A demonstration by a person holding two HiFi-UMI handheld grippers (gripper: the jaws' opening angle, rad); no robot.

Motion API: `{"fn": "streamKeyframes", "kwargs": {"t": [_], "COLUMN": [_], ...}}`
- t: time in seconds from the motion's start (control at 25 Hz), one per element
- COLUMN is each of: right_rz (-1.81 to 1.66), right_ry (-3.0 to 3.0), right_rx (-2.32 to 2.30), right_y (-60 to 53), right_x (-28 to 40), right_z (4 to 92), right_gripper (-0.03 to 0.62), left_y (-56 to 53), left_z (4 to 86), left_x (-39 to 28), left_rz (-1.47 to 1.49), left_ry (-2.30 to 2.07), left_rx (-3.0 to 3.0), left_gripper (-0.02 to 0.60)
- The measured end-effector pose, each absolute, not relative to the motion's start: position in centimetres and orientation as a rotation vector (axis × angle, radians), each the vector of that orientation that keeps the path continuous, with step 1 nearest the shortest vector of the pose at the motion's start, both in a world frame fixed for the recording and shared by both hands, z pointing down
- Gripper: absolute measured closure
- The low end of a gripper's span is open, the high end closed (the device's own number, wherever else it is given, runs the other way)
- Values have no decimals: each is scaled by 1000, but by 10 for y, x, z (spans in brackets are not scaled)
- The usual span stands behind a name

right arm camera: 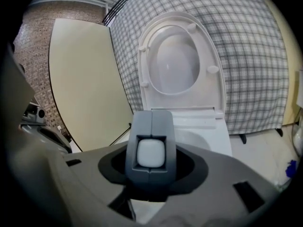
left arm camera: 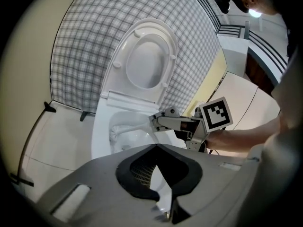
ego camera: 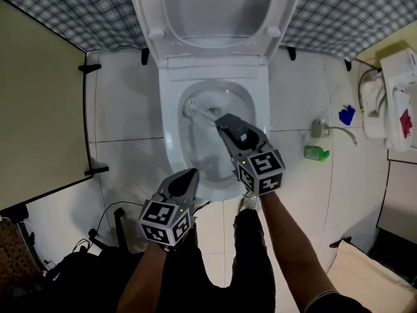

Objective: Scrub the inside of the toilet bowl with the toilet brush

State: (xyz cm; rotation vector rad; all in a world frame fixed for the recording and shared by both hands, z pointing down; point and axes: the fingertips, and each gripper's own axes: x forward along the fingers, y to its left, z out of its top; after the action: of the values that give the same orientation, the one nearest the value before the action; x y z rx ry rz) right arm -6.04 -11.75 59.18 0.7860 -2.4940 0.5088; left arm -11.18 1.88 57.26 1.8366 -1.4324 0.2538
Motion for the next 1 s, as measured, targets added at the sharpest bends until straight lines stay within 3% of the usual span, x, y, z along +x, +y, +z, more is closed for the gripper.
{"fn": "streamKeyframes", "kwargs": {"t": [0.6,1.0], "right_rz": [402,582], "right_ry": [-2270,-2047], "right_rx": [1130,1410], "right_y": [-153,-118], "right_x": [3,55], "right_z": [574,566], "right_gripper": [407,407], "left_y": [12,8], "left_z": [564,552], "left_x": [-96,-95], "left_rz": [251,249], "left_ry": [-1361,-1285], "left_rx": [1894,1962], "left_gripper": [572,571]}}
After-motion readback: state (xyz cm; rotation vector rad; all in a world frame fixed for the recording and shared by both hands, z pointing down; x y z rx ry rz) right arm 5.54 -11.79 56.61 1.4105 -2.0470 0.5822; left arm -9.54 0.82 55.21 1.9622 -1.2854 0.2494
